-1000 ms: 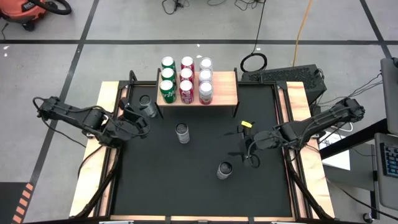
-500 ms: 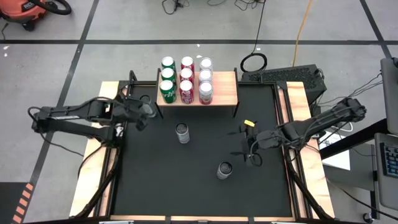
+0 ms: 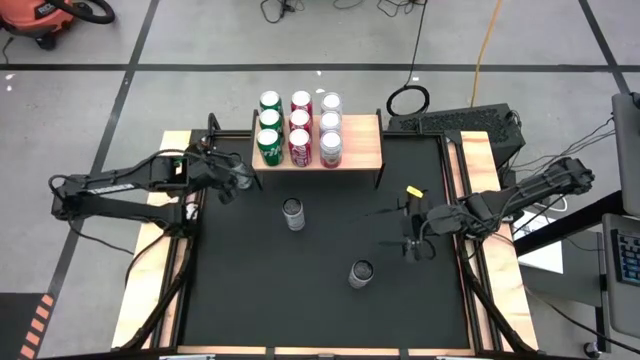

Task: Place canned beverage on shelf
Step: Put the top white soda can on the shelf

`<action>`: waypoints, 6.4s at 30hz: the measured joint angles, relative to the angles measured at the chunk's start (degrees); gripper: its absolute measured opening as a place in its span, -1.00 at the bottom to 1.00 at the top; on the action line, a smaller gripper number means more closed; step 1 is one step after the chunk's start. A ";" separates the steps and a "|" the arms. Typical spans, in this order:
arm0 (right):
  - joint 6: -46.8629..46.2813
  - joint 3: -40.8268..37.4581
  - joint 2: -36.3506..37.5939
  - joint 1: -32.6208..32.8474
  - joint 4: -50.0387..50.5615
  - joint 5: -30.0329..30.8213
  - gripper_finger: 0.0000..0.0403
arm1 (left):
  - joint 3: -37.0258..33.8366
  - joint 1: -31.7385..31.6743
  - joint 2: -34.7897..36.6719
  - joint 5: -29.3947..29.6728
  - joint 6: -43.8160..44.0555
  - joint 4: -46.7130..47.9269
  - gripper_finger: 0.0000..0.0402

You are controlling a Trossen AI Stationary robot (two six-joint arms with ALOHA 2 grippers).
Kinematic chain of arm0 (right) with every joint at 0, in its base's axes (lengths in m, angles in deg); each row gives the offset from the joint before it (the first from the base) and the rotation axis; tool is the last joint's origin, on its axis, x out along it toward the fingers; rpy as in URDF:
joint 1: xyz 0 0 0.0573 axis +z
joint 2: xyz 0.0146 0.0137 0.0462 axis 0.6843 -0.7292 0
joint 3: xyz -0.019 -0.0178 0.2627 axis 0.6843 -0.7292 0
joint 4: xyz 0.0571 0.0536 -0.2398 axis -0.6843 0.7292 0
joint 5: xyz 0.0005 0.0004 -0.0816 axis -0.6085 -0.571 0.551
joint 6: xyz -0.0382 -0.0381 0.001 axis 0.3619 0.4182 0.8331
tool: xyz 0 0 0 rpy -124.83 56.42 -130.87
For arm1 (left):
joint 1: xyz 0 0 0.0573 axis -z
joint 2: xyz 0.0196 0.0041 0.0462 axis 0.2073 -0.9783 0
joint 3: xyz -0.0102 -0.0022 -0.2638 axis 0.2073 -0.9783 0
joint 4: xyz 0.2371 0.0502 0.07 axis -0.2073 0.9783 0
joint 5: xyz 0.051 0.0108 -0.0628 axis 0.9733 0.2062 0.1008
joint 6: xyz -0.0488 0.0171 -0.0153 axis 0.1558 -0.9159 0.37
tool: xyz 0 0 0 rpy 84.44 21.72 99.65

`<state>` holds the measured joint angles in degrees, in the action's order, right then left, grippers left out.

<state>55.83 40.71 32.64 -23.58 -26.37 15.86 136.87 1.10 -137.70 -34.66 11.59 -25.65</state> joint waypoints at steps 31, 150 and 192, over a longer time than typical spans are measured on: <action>6.01 -0.22 3.04 0.00 -0.88 -4.43 0.78 | 6.91 -28.60 -8.68 -30.31 -27.13 -4.39 0.65; 2.37 -7.06 -5.07 0.00 -32.00 -7.88 0.78 | 15.85 -19.03 -5.88 -42.28 -6.38 12.46 0.23; -8.94 17.76 -33.57 -3.01 -29.68 -6.71 0.78 | 16.55 17.22 -17.39 -41.23 -42.58 -26.50 0.23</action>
<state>46.88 58.47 -0.93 -26.60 -56.05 9.15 153.41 18.32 -155.09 -75.89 -30.99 -52.15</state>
